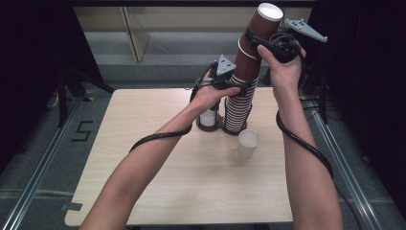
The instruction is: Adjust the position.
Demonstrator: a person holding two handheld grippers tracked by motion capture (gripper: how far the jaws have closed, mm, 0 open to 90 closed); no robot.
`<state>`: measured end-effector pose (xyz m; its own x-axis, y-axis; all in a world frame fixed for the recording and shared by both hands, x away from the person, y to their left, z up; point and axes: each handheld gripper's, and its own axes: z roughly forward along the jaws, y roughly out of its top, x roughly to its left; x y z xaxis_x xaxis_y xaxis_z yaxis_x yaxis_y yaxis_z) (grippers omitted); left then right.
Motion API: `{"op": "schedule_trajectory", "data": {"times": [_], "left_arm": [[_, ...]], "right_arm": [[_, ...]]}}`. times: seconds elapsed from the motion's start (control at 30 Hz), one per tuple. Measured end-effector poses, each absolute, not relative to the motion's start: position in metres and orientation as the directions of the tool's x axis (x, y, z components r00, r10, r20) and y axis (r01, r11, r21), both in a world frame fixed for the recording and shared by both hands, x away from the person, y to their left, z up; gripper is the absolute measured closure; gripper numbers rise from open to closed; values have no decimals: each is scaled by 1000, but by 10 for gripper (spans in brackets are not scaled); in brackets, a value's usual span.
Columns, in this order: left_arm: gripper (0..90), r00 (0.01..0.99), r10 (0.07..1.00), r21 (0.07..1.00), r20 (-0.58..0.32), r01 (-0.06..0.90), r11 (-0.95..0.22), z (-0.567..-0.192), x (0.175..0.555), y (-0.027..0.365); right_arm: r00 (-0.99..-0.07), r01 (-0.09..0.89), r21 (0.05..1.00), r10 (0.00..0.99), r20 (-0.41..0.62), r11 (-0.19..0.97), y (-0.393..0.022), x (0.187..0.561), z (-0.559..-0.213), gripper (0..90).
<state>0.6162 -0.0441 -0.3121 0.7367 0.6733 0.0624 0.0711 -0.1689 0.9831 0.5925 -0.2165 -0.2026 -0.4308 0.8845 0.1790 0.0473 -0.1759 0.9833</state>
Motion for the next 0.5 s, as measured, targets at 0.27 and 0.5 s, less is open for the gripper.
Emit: {"op": "schedule_trajectory", "data": {"times": [0.27, 0.5], "left_arm": [[104, 734, 676, 982, 66, 73, -174, -312, 616, -45], [107, 736, 673, 983, 65, 69, -170, -312, 616, -45]], "right_arm": [[-440, 18, 980, 878, 187, -200, -223, 580, -189, 180], [-449, -4, 981, 877, 170, -193, -232, 563, -184, 181]]}}
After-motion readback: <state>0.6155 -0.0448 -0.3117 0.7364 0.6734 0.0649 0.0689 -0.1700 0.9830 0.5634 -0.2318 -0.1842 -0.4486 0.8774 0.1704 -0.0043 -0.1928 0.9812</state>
